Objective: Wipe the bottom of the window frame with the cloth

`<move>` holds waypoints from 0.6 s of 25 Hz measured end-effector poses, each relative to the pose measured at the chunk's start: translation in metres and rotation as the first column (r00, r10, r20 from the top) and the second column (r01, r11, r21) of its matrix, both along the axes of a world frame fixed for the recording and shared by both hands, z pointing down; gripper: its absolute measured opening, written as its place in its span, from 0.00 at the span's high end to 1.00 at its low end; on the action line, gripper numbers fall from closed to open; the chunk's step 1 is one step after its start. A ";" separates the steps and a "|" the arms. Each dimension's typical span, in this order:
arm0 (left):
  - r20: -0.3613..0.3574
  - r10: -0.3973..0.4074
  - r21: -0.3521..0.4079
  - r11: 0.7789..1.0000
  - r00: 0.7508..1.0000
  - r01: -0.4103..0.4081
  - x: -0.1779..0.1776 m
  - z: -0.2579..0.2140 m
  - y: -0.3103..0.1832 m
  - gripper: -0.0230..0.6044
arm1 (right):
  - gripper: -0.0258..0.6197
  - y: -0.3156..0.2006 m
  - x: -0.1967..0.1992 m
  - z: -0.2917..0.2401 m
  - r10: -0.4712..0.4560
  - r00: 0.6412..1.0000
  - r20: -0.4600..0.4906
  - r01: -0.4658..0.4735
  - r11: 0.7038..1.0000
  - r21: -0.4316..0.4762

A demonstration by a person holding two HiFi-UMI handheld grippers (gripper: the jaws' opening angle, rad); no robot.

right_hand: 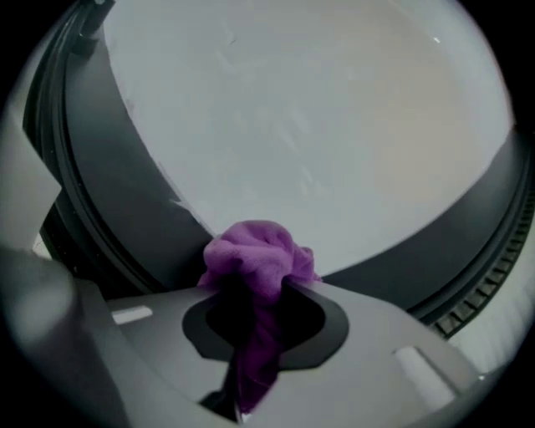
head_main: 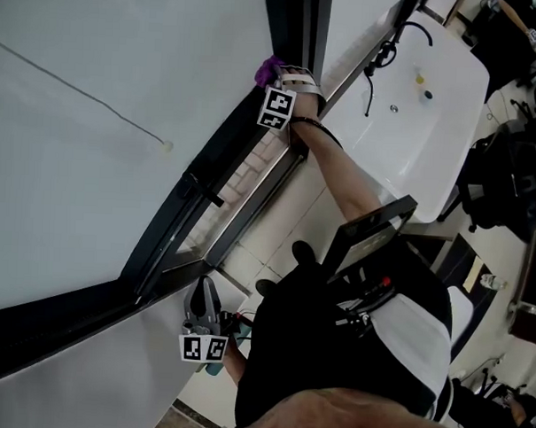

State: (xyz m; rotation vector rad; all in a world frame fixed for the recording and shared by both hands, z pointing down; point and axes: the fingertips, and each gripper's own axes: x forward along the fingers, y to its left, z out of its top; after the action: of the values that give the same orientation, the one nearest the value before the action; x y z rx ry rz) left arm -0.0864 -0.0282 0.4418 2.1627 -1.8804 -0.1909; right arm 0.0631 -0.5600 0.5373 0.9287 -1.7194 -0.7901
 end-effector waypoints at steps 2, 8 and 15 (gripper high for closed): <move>0.008 0.003 0.005 1.000 1.000 -0.003 -0.001 -0.001 0.001 0.96 | 0.88 0.013 0.012 -0.001 0.034 0.995 -0.095 -0.044 0.994 -0.104; -0.005 -0.026 -0.012 1.000 1.000 0.026 -0.007 0.009 0.014 0.96 | 0.86 -0.007 0.002 -0.032 0.061 0.955 -0.292 -0.019 0.989 0.145; 0.020 -0.023 0.007 1.000 1.000 0.023 -0.016 0.003 0.024 0.96 | 0.87 -0.002 0.019 0.003 0.065 0.929 -0.365 -0.036 0.996 0.084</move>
State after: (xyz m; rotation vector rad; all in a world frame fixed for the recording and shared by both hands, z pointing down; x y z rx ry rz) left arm -0.1020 -0.0039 0.4446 2.1562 -1.9189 -0.1809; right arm 0.0818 -0.5623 0.5406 0.8123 -1.3417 -0.9356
